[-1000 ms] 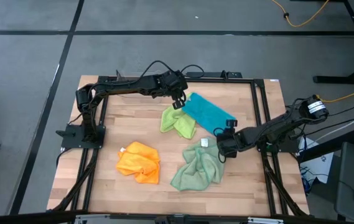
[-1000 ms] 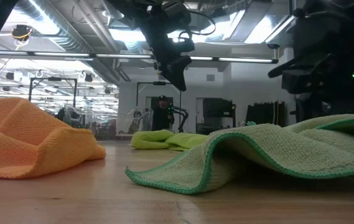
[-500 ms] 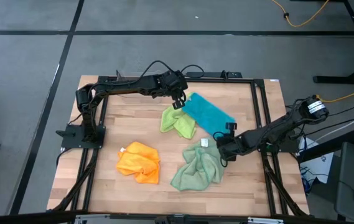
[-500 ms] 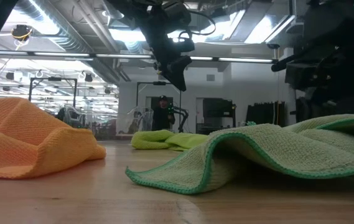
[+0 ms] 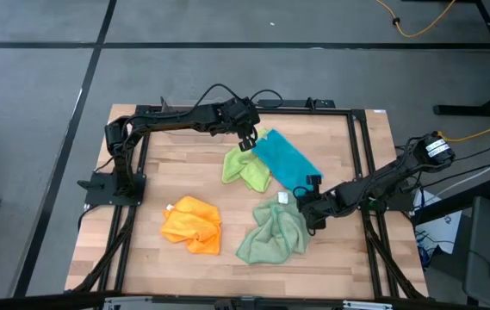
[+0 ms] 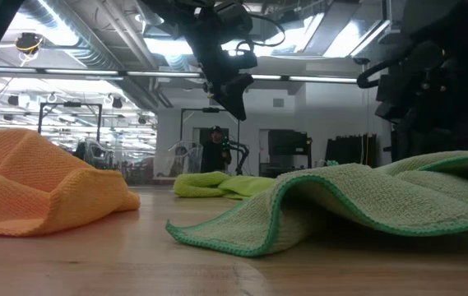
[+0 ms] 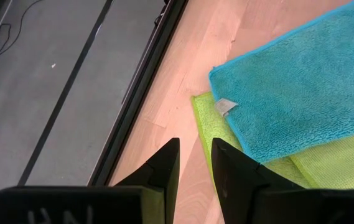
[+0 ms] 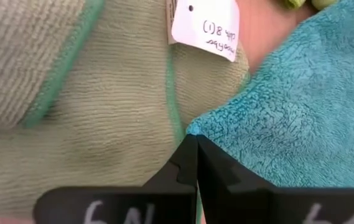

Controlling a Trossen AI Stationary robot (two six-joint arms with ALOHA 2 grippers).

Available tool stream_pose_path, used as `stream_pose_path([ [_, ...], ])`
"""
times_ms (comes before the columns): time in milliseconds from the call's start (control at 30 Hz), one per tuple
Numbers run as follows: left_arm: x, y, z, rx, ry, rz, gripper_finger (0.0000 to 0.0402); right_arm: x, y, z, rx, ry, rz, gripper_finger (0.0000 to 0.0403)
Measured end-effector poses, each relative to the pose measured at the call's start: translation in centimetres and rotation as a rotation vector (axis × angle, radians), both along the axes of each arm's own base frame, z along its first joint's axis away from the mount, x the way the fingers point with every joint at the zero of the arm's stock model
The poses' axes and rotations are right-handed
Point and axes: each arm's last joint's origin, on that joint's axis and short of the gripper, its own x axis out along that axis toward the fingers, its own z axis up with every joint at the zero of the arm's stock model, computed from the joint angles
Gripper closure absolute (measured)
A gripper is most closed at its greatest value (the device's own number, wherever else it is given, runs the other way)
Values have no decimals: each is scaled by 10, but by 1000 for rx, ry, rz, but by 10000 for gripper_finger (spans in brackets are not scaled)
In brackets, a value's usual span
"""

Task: Fold microfiber towels
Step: Fold the blue towel

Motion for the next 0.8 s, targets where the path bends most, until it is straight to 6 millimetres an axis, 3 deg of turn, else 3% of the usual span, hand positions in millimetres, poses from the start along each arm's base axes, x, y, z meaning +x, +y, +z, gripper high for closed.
stream_pose_path([
  [433,0,0,0,0,0,0,317,-1,-2,1,-26,-9,-28,339],
  [800,0,0,0,1,-2,0,317,4,1,35,26,-14,-195,318],
])
